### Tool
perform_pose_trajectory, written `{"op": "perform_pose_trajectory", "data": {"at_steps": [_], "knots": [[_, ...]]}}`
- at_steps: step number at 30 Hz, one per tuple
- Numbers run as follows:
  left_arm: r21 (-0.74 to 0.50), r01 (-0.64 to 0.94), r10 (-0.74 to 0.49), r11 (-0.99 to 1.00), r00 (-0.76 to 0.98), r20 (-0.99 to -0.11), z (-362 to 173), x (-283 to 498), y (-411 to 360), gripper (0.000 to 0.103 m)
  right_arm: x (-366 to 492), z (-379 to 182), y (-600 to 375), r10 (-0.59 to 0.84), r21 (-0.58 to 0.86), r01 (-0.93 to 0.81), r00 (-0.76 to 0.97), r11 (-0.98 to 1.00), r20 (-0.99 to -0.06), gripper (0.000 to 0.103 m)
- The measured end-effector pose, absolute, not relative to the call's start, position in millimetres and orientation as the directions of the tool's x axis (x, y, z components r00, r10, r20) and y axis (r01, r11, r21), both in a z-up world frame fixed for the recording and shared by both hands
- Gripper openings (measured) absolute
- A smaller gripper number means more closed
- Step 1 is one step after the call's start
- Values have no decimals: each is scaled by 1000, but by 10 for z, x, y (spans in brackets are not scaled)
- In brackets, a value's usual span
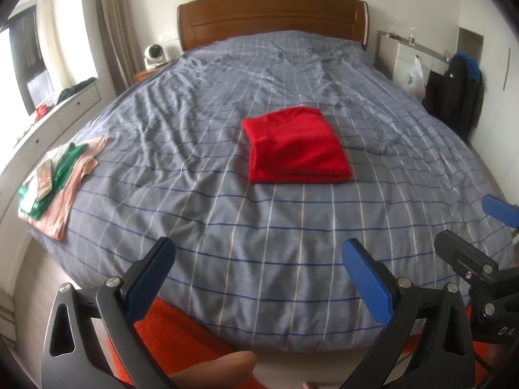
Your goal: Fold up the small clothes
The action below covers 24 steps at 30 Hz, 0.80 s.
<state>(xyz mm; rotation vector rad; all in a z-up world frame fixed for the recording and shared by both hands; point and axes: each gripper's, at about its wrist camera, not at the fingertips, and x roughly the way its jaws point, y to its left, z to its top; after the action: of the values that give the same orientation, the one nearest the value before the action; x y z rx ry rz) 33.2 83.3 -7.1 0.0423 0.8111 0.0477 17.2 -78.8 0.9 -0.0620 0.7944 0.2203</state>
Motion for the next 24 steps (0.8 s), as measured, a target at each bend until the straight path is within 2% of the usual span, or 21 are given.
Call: {"op": "perform_pose_trajectory", "data": {"at_steps": [24], "knots": [[43,-19,45,999,693,-719,6,322,881,103,170,72,-799,205,39,-260,654,965,-728,103]]}}
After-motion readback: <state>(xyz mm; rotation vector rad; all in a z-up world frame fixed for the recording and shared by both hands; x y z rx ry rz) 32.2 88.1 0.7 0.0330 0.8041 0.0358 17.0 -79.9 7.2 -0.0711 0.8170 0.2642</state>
